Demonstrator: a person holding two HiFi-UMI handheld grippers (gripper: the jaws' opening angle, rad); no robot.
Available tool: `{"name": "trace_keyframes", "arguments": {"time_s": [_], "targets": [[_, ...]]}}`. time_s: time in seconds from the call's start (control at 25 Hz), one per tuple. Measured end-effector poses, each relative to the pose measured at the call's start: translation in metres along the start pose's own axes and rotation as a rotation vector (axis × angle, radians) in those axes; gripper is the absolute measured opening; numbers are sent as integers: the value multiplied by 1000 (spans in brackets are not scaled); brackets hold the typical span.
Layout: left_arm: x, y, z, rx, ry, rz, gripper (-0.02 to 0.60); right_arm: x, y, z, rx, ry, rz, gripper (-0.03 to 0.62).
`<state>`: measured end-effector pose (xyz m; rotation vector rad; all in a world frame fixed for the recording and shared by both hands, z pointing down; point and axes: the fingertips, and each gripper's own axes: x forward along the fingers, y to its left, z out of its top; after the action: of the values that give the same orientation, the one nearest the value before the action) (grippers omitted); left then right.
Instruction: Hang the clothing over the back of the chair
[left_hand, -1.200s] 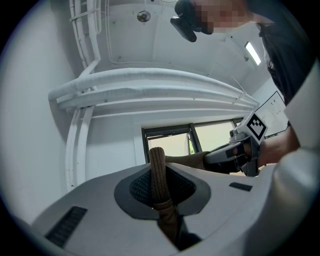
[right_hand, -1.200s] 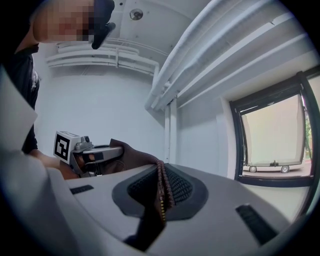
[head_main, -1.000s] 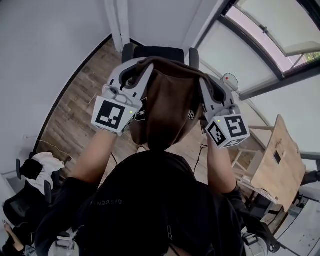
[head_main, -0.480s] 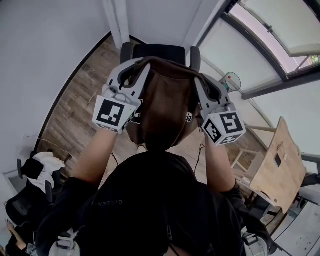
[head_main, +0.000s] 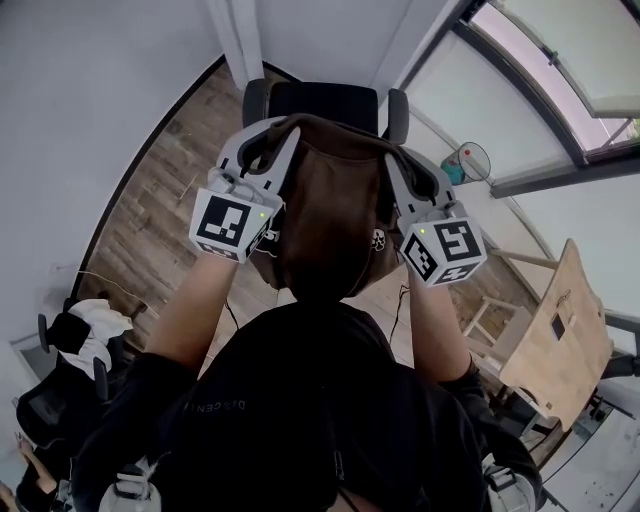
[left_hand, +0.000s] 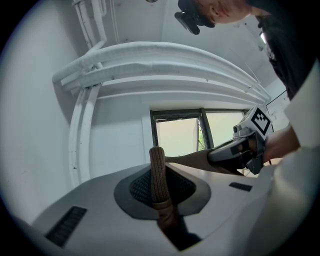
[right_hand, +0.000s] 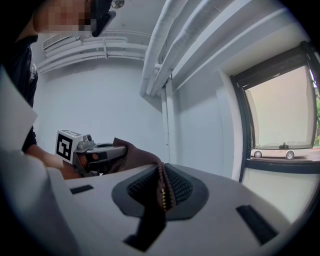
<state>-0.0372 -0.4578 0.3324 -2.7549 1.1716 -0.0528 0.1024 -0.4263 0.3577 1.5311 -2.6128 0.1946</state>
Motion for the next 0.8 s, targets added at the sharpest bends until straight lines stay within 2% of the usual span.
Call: {"name": "trace_keyframes", "arguments": {"time_s": [0.28,0.8], "targets": [[13,6,-23,-30,30,-22,49,18,-11,-20,13,45,20,51],[33,5,-68,-61,78,-99,49,35,-29,-62,23,118,111,54]]}}
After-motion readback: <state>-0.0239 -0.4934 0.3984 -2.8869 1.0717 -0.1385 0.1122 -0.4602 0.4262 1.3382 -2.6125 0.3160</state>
